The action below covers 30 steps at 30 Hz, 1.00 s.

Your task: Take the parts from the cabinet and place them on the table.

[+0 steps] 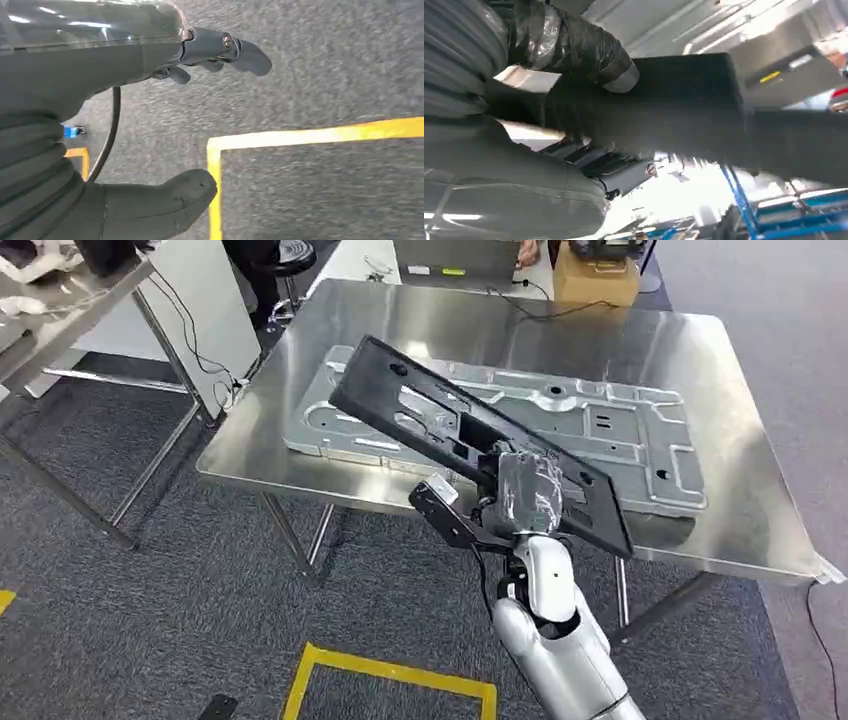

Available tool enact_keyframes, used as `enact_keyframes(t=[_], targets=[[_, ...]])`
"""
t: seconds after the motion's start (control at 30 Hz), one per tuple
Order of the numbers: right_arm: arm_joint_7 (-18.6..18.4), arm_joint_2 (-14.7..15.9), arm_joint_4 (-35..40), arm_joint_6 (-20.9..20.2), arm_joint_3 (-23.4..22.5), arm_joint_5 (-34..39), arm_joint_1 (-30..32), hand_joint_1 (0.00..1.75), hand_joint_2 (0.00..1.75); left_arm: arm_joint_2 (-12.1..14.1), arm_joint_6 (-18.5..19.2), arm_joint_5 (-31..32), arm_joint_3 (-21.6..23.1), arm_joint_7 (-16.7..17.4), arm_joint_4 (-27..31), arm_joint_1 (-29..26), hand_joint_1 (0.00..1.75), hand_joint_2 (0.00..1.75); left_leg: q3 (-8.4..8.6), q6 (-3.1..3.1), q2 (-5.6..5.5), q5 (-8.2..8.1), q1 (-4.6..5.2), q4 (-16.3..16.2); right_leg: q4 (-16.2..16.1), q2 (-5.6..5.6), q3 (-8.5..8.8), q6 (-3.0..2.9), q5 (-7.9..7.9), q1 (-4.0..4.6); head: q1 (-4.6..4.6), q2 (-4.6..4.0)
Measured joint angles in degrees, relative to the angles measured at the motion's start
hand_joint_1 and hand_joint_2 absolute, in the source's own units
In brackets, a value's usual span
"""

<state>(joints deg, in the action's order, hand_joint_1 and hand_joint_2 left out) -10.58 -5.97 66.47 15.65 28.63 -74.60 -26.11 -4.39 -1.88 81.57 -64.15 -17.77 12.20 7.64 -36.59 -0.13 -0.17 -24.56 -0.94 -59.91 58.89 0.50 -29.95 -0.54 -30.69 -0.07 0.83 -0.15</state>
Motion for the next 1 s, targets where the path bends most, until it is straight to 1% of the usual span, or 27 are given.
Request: enact_keyframes(t=[0.07,0.1,0.13,0.17,0.23,0.27,0.3,0.33,0.4,0.43,0.47,0.5,0.53,0.57,0.6,0.63,0.67,0.7,0.73,0.77,0.8,0.83,0.87,0.9,0.93,0.97,1.0], targets=[[-0.11,0.02,0.17,-0.11,0.46,-0.46,-0.27,1.75,1.75,0.0,0.0,-0.18,0.0,0.09,0.0,-0.24,0.0,1.75,-0.2,0.65,-0.08,-0.31,0.14,0.05,-0.57,-0.07,0.21,0.44,-0.26,-0.04,0.07,0.0],[-0.15,0.02,0.54,-0.13,0.68,-0.48,-0.52,1.75,1.75,-0.02,0.0,-0.15,0.02,0.09,0.0,-0.24,0.0,1.75,0.39,1.06,-0.1,-0.48,-0.22,0.52,-0.48,-0.06,0.42,0.92,-0.8,-0.1,0.0,0.0],[-0.17,0.04,0.68,-0.13,0.76,-0.52,-0.73,1.75,1.75,-0.02,0.0,-0.18,0.02,0.07,0.0,-0.22,0.0,1.75,0.92,1.48,-0.16,-0.69,-0.27,0.69,1.0,-0.21,0.24,1.2,-1.18,-0.29,0.09,0.0],[-0.22,0.04,0.81,-0.13,0.94,-0.55,-1.07,1.75,1.75,0.0,0.0,-0.17,0.04,0.07,0.0,-0.16,0.0,1.75,1.31,1.94,-0.13,-1.01,-0.29,0.78,4.22,-0.26,-1.48,1.39,-2.41,-0.3,0.07,0.0],[-0.46,0.26,1.07,-0.13,1.07,-0.74,-1.32,1.75,1.75,0.0,0.0,-0.33,0.07,0.04,0.0,-0.1,0.0,1.75,2.07,2.23,-0.13,-1.77,-0.27,0.77,14.23,-0.26,-7.83,1.79,-5.67,-0.41,0.09,0.0],[-0.52,0.48,1.11,-0.15,1.09,-0.83,-1.31,1.75,1.75,0.0,0.0,-0.33,0.07,0.04,0.0,-0.19,0.0,1.75,2.53,2.23,-0.17,-2.18,-0.26,0.77,17.61,-0.27,-10.46,1.85,-6.01,-0.41,0.07,0.0],[-0.72,0.72,1.27,-0.15,1.11,-0.87,-1.28,1.75,1.75,0.0,0.0,-0.33,0.07,0.04,0.0,-0.28,0.0,1.75,3.17,2.2,-0.23,-2.66,-0.25,0.77,18.49,-0.27,-12.13,1.8,-4.71,-0.4,0.09,0.0],[-1.0,0.92,1.48,-0.17,1.11,-1.13,-1.28,1.75,1.75,0.0,0.0,-0.33,0.09,0.04,0.0,-0.37,0.0,1.75,3.94,2.13,-0.32,-3.17,-0.22,0.77,16.67,-0.27,-12.32,1.6,-1.94,-0.37,0.07,0.0],[-1.25,1.27,2.03,-0.2,1.14,-1.59,-1.4,1.75,1.75,0.0,-0.02,-0.35,0.09,0.04,0.0,-0.34,0.0,1.75,5.69,1.92,-0.45,-4.31,-0.1,0.79,7.77,-0.24,-9.89,0.68,5.72,-0.05,0.09,0.0],[-1.25,1.53,2.23,-0.2,1.18,-1.66,-1.56,1.75,1.75,-0.02,-0.04,-0.35,0.17,0.04,0.0,-0.37,0.0,1.75,6.34,1.78,-0.45,-4.99,-0.13,0.9,3.02,-0.26,-8.73,-0.11,8.34,0.34,0.07,0.0],[-1.27,1.77,2.27,-0.24,1.2,-1.7,-1.61,1.75,1.75,-0.33,-0.04,-0.35,0.28,0.02,-0.07,-0.27,0.0,1.75,6.73,1.36,-0.46,-5.29,0.24,1.06,3.29,-0.28,-8.14,-0.56,7.75,0.8,0.02,0.0],[-1.33,1.88,2.49,-0.26,1.22,-1.7,-1.68,1.75,1.75,-0.26,-0.07,-0.39,0.33,0.04,-0.07,-0.31,0.0,1.75,6.81,1.06,-0.55,-5.39,-0.04,1.29,2.22,-0.4,-7.48,-0.88,7.17,0.97,0.13,0.0],[-1.53,1.97,2.73,-0.28,1.22,-1.73,-1.81,1.75,1.75,-0.26,-0.07,-0.46,0.33,0.04,-0.07,-0.37,0.0,1.75,6.86,0.78,-0.37,-5.49,-0.29,1.44,1.75,-0.37,-7.36,-1.1,6.65,1.13,0.15,0.0],[-1.82,2.08,3.11,-0.53,1.22,-1.73,-1.83,1.75,1.75,-0.28,-0.07,-0.59,0.33,0.04,-0.07,-0.34,0.0,1.75,6.97,0.54,-0.18,-5.54,-0.26,1.87,1.12,-0.37,-7.12,-1.39,6.06,1.13,0.15,0.0],[-2.08,2.21,3.56,-0.72,1.22,-1.73,-1.83,1.75,1.75,-0.28,-0.09,-0.68,0.35,0.04,-0.07,-0.19,0.0,1.75,7.52,0.25,-0.04,-5.67,0.07,2.46,0.24,-0.35,-6.55,-1.48,6.01,0.83,0.13,0.0],[-2.45,2.23,4.02,-1.01,1.22,-1.73,-1.62,1.75,1.75,-0.28,-0.09,-0.85,0.35,0.02,-0.04,-0.17,0.0,1.75,7.6,0.11,0.07,-6.15,-0.21,2.21,-0.97,-0.51,-5.26,-1.39,6.07,-0.03,0.11,0.0],[-2.67,2.38,4.07,-1.31,1.2,-1.7,-1.85,1.75,1.75,-0.33,-0.07,-0.92,0.37,-0.11,-0.04,-0.07,0.0,1.75,6.94,-0.13,0.09,-6.53,-0.1,0.16,-1.73,-0.42,-4.21,-1.63,5.9,0.04,0.11,0.0],[-2.95,2.49,4.06,-1.9,1.2,-1.7,-1.96,1.75,1.75,-0.17,-0.09,-1.01,0.37,-0.09,-0.04,0.03,0.0,1.75,4.75,-0.24,0.09,-7.93,-0.11,-3.57,-2.04,-0.51,-3.69,-1.87,5.63,0.04,0.06,0.0],[-2.97,2.56,4.06,-2.17,1.2,-1.7,-1.92,1.75,1.75,-0.06,-0.11,-1.03,0.37,-0.09,-0.04,0.01,0.0,1.75,1.75,-0.45,0.08,-9.41,-0.24,-8.26,-2.05,-0.5,-3.23,-1.96,5.2,0.0,0.07,0.0],[-3.37,2.84,4.06,-3.02,1.2,-1.66,-1.78,1.75,1.75,0.09,-0.11,-1.07,0.37,-0.09,-0.04,-0.13,0.0,1.75,-0.99,-0.65,0.09,-10.21,-0.26,-12.18,-2.0,-0.46,-2.81,-1.96,4.74,-0.02,0.04,0.0],[-3.61,3.21,4.04,-3.72,1.18,-1.57,-1.57,1.75,1.75,0.15,-0.09,-1.2,0.37,-0.09,-0.04,-0.36,0.0,1.75,-3.06,-0.83,0.09,-9.78,-0.29,-14.37,-1.94,-0.41,-2.27,-1.93,4.24,-0.04,0.0,0.0],[-3.78,3.63,4.04,-4.07,1.13,-1.55,-1.34,1.75,1.75,0.15,-0.05,-1.22,0.37,-0.09,-0.04,-0.49,0.0,1.75,-3.78,-0.97,0.11,-7.84,-0.33,-13.77,-1.83,-0.31,-1.65,-1.77,3.72,-0.08,0.02,0.0],[-4.15,3.96,4.02,-4.42,1.07,-1.53,-1.19,1.75,1.75,0.15,-0.04,-1.36,0.37,-0.09,-0.04,-0.58,0.0,1.75,-3.34,-1.07,0.12,-4.55,-0.41,-10.73,-1.66,-0.23,-0.94,-1.58,3.06,-0.15,0.02,0.0],[-4.26,4.09,4.02,-4.5,1.0,-1.49,-1.19,1.75,1.75,0.15,-0.04,-1.38,0.37,-0.09,-0.04,-0.59,0.0,1.75,-2.22,-1.11,0.15,-1.13,-0.5,-6.64,-1.43,-0.19,-0.3,-1.39,2.42,-0.22,0.02,0.0],[-4.35,4.17,4.04,-4.92,0.98,-1.46,-1.26,1.75,1.75,0.22,-0.04,-1.38,0.37,-0.09,-0.04,-0.58,0.0,1.75,-0.79,-1.07,0.18,2.35,-0.58,-1.64,-1.1,-0.16,0.36,-1.07,1.6,-0.25,0.02,0.0],[-4.68,4.37,4.0,-5.62,0.89,-1.46,-1.31,1.75,1.75,0.22,-0.02,-1.4,0.37,-0.09,-0.07,-0.6,0.0,1.75,-0.16,-0.92,0.16,1.37,-0.32,-1.43,-1.03,-0.16,0.41,-0.62,1.0,-0.01,0.04,0.0],[-4.94,4.61,3.96,-6.28,0.81,-1.35,-1.51,1.75,1.75,0.24,-0.04,-1.46,0.37,-0.11,-0.04,-0.55,0.0,1.75,0.78,-0.68,0.01,0.73,-0.08,0.39,-0.52,0.0,0.31,-0.21,0.68,0.14,0.09,0.0]])
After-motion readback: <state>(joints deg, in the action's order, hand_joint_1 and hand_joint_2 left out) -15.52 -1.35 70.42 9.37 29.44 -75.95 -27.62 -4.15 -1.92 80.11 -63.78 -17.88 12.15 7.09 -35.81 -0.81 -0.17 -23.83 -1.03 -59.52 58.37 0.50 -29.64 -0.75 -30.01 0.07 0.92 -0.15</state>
